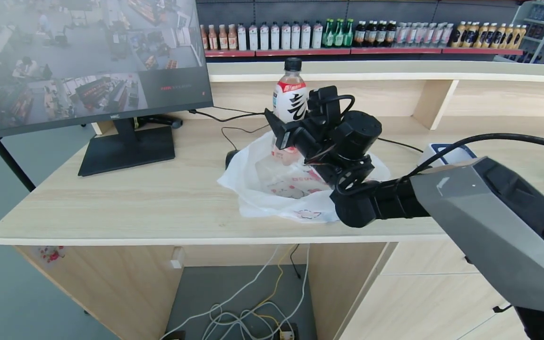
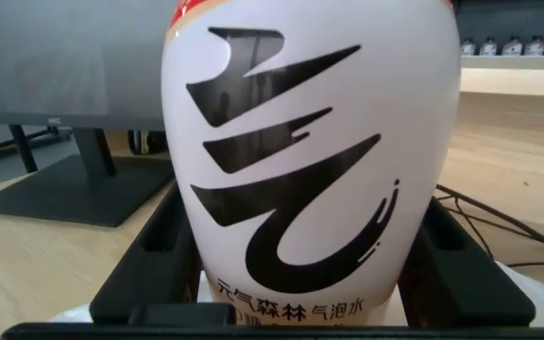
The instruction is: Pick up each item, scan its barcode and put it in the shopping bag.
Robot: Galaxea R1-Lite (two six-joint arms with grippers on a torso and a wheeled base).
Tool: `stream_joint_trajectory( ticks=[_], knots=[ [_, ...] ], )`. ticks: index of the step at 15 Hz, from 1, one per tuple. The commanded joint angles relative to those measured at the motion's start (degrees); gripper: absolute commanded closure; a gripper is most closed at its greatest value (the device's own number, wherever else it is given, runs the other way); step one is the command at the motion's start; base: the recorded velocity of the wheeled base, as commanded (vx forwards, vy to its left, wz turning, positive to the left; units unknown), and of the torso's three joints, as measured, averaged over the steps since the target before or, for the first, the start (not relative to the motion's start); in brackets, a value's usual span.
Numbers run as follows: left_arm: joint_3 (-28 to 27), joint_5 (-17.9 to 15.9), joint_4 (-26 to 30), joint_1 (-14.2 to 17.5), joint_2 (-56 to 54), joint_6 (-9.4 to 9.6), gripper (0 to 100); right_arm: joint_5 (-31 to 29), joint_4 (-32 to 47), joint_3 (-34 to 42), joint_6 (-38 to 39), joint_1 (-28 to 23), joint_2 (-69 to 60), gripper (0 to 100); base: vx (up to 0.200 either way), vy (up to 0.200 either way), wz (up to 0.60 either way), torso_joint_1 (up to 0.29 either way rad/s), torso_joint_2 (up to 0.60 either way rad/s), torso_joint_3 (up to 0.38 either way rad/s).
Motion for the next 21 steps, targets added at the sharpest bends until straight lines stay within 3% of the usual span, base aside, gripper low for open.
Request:
stream_joint_trajectory(
  ticks=[1,21],
  knots=[
    [0.00,0.10,0.00,0.00,-0.02,-0.07,0,0.01,0.31,-1.77,0.16,-0.09,2.79,100,0.000,0.000,0.00,0.000,0.00,0.000],
    [0.00,0.01,0.00,0.00,-0.02,-0.15,0,-0.07,-1.01,0.07,0.69,0.00,6.92,100,0.000,0.000,0.00,0.000,0.00,0.000]
  ],
)
